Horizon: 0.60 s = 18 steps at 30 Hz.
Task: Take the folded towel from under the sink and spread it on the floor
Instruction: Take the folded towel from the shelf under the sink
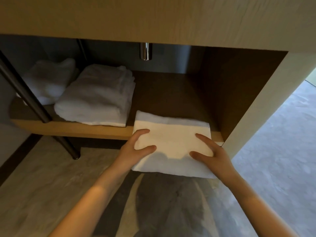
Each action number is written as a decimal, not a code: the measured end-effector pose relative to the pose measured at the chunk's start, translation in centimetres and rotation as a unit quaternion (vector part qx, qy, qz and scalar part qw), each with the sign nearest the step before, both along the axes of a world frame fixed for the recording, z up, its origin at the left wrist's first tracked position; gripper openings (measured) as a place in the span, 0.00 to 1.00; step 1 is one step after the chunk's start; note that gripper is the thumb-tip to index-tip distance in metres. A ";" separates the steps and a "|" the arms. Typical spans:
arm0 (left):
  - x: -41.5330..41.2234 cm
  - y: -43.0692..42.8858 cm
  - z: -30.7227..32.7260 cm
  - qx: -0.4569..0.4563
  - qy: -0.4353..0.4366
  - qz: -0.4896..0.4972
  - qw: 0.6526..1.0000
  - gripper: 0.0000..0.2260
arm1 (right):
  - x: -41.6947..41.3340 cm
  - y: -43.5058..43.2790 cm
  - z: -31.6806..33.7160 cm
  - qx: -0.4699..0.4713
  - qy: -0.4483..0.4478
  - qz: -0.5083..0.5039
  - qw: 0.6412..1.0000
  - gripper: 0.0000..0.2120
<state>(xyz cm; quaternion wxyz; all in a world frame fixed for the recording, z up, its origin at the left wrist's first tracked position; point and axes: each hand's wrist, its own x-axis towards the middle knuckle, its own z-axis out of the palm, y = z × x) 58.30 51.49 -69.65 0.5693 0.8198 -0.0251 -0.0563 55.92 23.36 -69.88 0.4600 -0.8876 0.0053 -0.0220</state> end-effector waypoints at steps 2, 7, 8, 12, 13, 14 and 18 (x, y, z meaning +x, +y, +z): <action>-0.3 0.3 0.0 -0.006 0.002 -0.006 1.000 0.21 | -0.3 -0.1 0.1 0.059 0.044 0.027 0.997 0.23; -1.1 0.5 0.1 -0.015 -0.001 0.004 1.000 0.21 | -0.6 0.4 -0.2 0.122 0.058 0.029 0.990 0.27; -1.3 0.4 0.4 -0.014 -0.006 0.009 1.000 0.21 | -0.8 0.6 0.1 0.123 0.048 0.029 0.991 0.27; -3.2 0.4 3.6 -0.031 0.024 0.027 0.999 0.23 | -2.3 1.7 3.2 0.125 0.033 0.057 0.990 0.28; -3.9 0.4 4.9 -0.045 0.029 0.028 0.998 0.22 | -3.0 2.0 4.5 0.117 0.037 0.048 0.991 0.29; -4.7 0.6 6.4 -0.056 0.027 0.032 0.998 0.21 | -3.7 2.4 6.0 0.101 0.039 0.037 0.993 0.29; -8.4 1.7 12.7 -0.052 0.040 0.052 0.996 0.22 | -6.8 3.1 12.7 0.133 0.082 0.036 0.987 0.31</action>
